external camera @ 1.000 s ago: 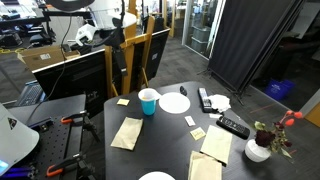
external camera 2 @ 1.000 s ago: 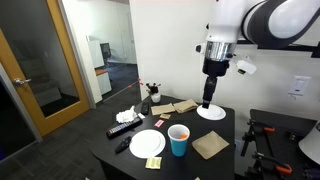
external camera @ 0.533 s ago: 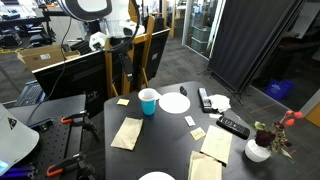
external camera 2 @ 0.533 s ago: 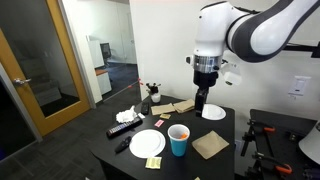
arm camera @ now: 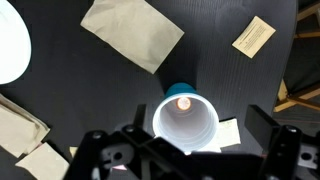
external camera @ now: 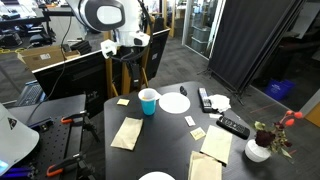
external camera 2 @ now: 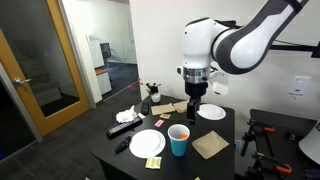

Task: Take the orange marker out of the light blue cup

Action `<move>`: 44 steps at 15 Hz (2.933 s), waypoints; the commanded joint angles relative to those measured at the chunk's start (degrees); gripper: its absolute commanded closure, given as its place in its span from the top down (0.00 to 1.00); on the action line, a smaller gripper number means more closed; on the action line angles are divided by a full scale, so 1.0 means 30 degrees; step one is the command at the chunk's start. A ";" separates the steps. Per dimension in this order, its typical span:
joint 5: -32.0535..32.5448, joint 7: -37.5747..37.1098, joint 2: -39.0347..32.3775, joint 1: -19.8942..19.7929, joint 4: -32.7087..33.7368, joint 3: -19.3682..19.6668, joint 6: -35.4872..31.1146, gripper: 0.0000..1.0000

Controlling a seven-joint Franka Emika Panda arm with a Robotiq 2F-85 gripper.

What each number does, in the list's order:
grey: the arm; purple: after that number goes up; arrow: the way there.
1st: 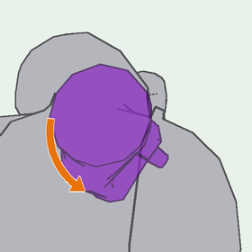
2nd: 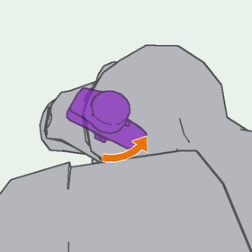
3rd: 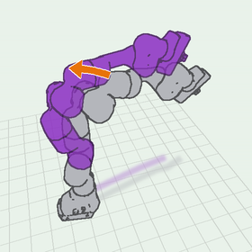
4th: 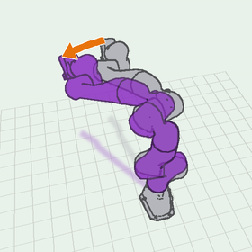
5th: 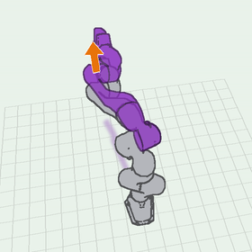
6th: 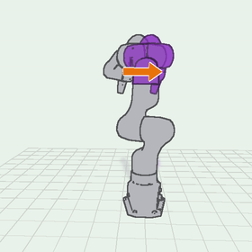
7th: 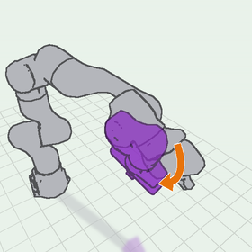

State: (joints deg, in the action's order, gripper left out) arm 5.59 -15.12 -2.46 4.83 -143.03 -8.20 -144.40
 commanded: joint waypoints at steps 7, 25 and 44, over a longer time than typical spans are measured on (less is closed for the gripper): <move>-0.0051 0.0061 -0.0624 0.0359 0.0245 0.0407 -0.0395 1.00; -0.0270 0.0308 -0.4692 0.0574 0.3936 0.1142 0.0406 0.69; -0.0289 0.0525 -0.6438 0.0829 0.5448 0.1310 0.2062 0.49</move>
State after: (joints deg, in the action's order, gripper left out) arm 5.40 -14.89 -20.56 6.56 -128.78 -5.29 -139.89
